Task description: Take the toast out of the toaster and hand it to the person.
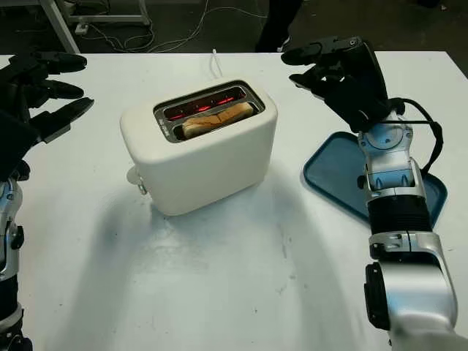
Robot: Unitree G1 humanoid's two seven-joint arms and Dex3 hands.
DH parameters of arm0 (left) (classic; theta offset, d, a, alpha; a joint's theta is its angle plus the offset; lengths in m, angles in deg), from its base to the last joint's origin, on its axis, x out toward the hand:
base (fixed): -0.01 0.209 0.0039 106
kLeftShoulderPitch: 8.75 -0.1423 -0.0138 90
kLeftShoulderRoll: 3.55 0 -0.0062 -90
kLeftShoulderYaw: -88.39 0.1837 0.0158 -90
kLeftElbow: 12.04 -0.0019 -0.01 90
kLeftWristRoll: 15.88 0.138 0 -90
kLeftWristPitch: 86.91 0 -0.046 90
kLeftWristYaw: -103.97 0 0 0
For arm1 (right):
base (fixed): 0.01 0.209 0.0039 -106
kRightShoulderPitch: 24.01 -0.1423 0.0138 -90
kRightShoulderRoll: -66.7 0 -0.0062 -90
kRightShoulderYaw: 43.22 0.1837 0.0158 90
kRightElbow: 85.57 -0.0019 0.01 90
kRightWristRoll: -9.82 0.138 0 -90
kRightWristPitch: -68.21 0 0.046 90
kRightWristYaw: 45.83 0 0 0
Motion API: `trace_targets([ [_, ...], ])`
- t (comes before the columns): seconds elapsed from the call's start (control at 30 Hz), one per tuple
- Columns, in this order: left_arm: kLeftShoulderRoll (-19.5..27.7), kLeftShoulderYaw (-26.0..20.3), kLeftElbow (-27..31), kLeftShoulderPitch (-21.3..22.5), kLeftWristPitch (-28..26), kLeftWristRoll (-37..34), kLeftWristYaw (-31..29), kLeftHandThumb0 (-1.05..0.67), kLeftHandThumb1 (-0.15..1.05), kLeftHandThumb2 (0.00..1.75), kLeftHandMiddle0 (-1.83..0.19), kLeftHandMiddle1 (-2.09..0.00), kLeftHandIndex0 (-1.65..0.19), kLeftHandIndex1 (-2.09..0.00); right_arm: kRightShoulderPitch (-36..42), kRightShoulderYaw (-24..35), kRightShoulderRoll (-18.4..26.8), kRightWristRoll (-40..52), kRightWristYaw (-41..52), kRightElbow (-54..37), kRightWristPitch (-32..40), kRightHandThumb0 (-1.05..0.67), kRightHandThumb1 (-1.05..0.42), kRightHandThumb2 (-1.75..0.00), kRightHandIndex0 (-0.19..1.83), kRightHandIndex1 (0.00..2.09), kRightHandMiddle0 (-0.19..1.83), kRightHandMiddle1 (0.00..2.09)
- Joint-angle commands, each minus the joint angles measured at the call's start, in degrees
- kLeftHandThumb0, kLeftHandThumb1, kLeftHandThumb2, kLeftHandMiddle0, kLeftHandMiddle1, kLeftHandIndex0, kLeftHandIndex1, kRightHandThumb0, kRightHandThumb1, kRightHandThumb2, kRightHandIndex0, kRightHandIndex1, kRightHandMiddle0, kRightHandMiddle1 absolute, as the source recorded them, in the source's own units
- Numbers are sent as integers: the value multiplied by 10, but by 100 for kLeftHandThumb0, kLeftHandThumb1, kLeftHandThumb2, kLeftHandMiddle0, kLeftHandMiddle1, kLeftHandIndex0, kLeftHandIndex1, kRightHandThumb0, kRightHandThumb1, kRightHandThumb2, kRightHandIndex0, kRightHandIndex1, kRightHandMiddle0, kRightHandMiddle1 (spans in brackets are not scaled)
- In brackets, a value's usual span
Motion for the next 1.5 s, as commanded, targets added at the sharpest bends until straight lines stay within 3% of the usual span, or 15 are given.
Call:
trace_targets([
  [0.0, 5, -2, 5, -2, 4, 6, 2, -20, 92, 15, -37, -113, -44, -75, -1, 3, -1, 5, -1, -7, 9, -14, -91, 0, 82, 90, 111, 2],
  [0.27, 1, -2, 4, -2, -2, 5, 5, -20, 92, 16, -36, -111, -44, -75, -1, -5, 4, -21, -12, -5, 7, -21, -92, -1, 84, 88, 113, 2],
  [0.5, -2, 3, 1, 2, -3, 6, 6, -22, 92, 15, -38, -112, -44, -76, 1, -5, 4, -30, -20, -10, 11, -32, -92, -34, 91, 76, 112, 2],
  [0.63, -2, 4, 0, 3, -3, 7, 6, -21, 92, 16, -38, -112, -43, -76, 1, -6, 4, -35, -22, -12, 12, -30, -92, -40, 94, 74, 113, 2],
  [1.13, 0, 3, -6, 6, 2, 4, 1, -21, 92, 16, -38, -113, -42, -77, 1, -8, 10, -41, -21, -14, 7, -32, -92, -33, 100, 69, 115, 3],
  [1.47, 2, 3, -10, 4, 7, 7, 2, -24, 92, 15, -39, -113, -42, -78, -2, -4, 8, -27, -11, 3, -12, -23, -92, -23, 100, 67, 116, 2],
])
